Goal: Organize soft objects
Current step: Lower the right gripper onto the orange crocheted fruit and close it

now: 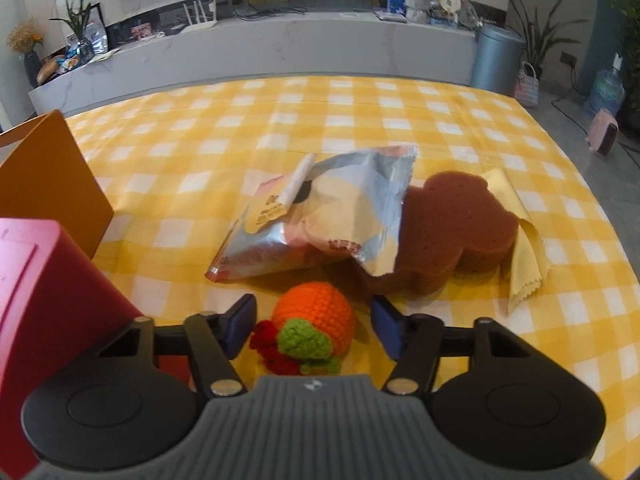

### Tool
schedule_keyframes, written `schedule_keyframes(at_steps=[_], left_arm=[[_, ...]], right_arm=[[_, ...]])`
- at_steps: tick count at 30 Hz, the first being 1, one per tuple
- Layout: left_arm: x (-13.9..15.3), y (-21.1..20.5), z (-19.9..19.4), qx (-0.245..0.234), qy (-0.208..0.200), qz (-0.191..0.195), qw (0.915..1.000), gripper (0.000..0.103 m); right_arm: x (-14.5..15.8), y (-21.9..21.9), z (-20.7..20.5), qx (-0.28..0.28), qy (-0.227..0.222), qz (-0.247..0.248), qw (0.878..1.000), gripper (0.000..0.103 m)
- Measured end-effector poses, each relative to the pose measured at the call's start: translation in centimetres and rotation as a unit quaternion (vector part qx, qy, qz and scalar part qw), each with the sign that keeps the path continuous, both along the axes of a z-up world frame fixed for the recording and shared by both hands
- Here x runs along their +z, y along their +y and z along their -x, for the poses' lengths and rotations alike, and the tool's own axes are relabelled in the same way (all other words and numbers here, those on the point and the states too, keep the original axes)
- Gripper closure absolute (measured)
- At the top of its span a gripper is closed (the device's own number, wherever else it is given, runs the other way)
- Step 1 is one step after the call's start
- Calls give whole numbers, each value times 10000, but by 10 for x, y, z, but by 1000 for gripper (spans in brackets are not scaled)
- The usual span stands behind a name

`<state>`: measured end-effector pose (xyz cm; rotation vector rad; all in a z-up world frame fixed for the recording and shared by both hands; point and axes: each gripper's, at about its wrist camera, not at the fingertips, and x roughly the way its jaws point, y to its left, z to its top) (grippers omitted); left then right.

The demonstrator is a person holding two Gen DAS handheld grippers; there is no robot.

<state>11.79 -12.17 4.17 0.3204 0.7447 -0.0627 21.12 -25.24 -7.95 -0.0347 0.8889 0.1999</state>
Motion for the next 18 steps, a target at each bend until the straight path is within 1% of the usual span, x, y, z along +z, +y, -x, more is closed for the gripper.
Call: schedule_keyframes(at_steps=[1,3,8,10,12,15,18], left_arm=[[0,-2,1,-14,3,-27,10000,5],[1,-4,3,-63,11,-67,10000,5],[0,-9,4,-148,8,-225,9996,5],[1,-13,1,-174,-17,-301,9994,5],[2,-19,-2,-205,-36,-322,9993,5],[3,-28,-7,-300,-29,-300,9991,5],[-1,-39,-15,-393,47,-332,9987,5]], right_arm=[[1,0,1,6,-44,43,10000,44],[3,0,2,57,-58,71,9999,51],[11,-1,7,86,-19,157,9998,54],[17,-2,11,108,-71,228,9997,63],[22,-6,14,134,-55,208,9997,63],[27,-18,14,8,-11,30,10000,64],[25,-29,11,-25,268,-88,9996,64]])
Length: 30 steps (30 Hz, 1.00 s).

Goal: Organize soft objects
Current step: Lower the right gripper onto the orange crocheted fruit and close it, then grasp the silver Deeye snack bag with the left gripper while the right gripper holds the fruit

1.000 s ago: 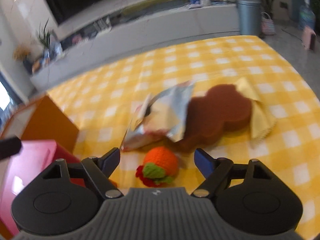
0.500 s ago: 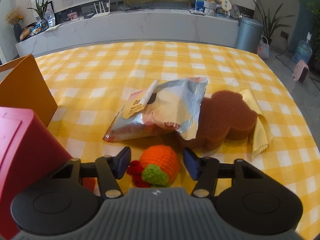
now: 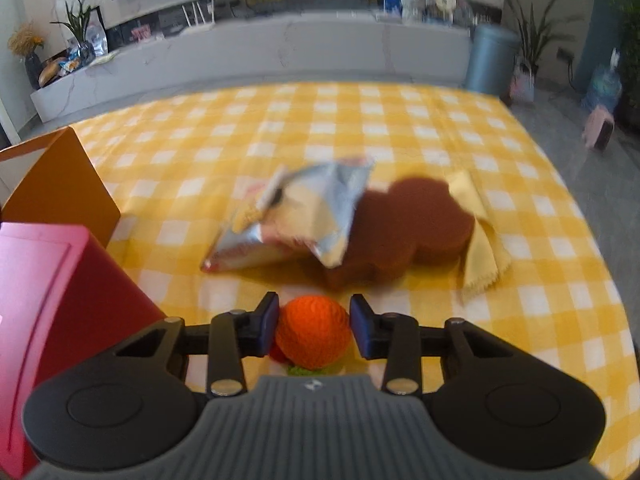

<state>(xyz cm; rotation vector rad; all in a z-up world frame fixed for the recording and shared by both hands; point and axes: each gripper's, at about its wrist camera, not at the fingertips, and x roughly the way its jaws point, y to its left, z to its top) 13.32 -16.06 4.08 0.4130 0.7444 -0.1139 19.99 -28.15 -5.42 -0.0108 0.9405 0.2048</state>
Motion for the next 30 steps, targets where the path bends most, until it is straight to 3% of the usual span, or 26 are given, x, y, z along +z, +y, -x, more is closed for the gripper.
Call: schedule_keyframes(at_steps=[2,6,8,16,22,27,30], left_arm=[[-3,-8,-6,-58,77,-16,10000,5],[-9,-28,-15,-247,218,-85,9994,6],[-12,-38,-18,-432,225,-152,9987,6],[-36,-59,-47,-549,290,-873,9942,7],[-62,-72,-70,-865,650,-1256,9862,7],[-86,-82,-79,-1101,853,-1559,9779,7],[-100,-91,-76,-1534,1119,-1807,9650,7]], right_arm=[[0,-6,1,58,88,-110,9999,64],[1,-6,11,256,61,302,9992,64],[-1,-10,13,236,37,221,9995,64],[-7,-4,8,295,49,300,9991,62],[-4,-13,10,279,94,160,9994,63],[8,-44,15,-144,-42,-78,9999,63],[9,-62,14,-448,-31,-191,9988,62]])
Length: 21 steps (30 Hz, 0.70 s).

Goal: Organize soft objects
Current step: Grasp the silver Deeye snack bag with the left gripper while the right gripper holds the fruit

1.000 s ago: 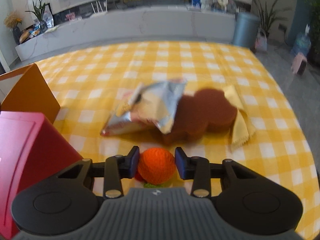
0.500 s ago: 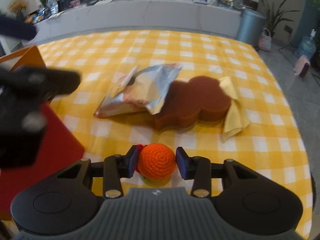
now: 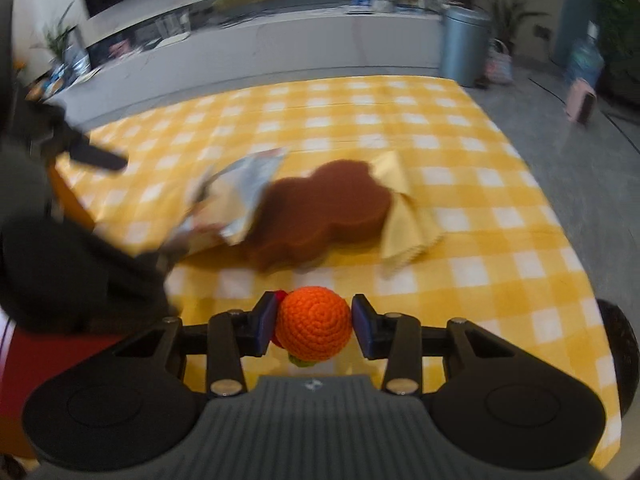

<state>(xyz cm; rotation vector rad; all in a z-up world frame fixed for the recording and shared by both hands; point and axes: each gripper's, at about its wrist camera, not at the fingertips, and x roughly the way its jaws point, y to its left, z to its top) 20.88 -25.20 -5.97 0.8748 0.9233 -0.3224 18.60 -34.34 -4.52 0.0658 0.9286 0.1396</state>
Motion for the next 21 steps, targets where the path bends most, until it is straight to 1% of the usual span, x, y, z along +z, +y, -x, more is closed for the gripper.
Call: schedule_keyframes(at_steps=[2,4,5,8,11,14,17,18,19,21], left_arm=[[-11,-7,5,-373,-55,-347,9987,7],[-23,-14,4,-490,-226,-747,9957,7],[-28,-17,1,-492,-228,-934,9942,7],[-34,-24,-4,-560,-279,-1130,9916,7],[-43,-31,-8,-638,-316,-1481,9864,7],[-49,-37,-15,-615,-384,-1764,9816,5],[-56,-39,-19,-771,-352,-1976,9766,5],[-57,-40,-20,-770,-352,-2001,9761,8],[-57,-40,-21,-740,-320,-1961,9773,15],[-57,-38,-22,-780,-148,-1833,9798,52]], right_arm=[[-1,-6,-1,-142,-5,44,9999,62],[-1,-7,-1,-224,-40,164,9996,62],[-1,-7,-1,-202,-54,169,9996,62],[1,-7,-1,-160,-123,42,9998,62],[3,-9,-2,-336,-211,110,9992,62],[2,-16,-3,-486,-150,24,9987,62],[0,-19,-3,-547,-115,24,9984,62],[0,-20,-3,-562,-115,27,9984,62],[0,-21,-3,-575,-121,6,9983,62],[0,-22,-2,-577,-135,-53,9982,62]])
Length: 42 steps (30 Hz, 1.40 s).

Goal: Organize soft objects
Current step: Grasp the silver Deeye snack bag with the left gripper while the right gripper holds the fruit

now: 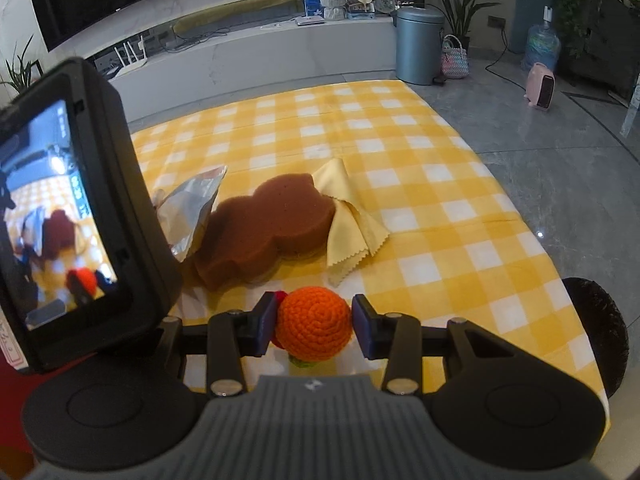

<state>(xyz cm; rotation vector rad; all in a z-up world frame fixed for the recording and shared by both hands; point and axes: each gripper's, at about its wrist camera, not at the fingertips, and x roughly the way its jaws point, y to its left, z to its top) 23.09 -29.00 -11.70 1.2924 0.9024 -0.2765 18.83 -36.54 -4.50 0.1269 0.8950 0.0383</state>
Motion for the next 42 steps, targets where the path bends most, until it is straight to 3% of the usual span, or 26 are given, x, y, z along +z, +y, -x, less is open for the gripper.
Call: schedule_keyframes(at_steps=[2,3,10,19,22,26,31,34,36,40,42], left_arm=[[-1,3,-2,37,47,38,10000,74],[1,5,-4,100,-4,107,9999,81],[17,14,-8,376,66,788,9962,86],[25,17,14,129,-197,886,9958,87],[35,16,21,20,-431,977,9943,103],[54,15,29,-138,-750,1138,9906,103],[59,17,27,-85,-676,1194,9905,103],[49,16,16,-4,-460,918,9947,78],[40,17,5,178,-216,755,9968,45],[32,19,-14,355,250,735,9963,34],[31,22,-27,507,439,694,9953,14]], right_arm=[[0,0,1,23,-6,-1,10000,62],[0,1,1,39,2,11,10000,62],[-2,-1,0,2,23,-22,10000,62],[0,0,1,64,-8,-82,9999,62],[2,3,3,142,-63,-93,9998,62],[3,5,3,211,-92,-173,9996,62],[2,6,2,179,-40,-126,9998,62],[5,7,4,160,-66,-153,9997,62],[6,6,6,203,-103,-160,9996,62],[5,2,5,145,-87,-223,9996,62],[3,0,4,121,-47,-213,9997,62]])
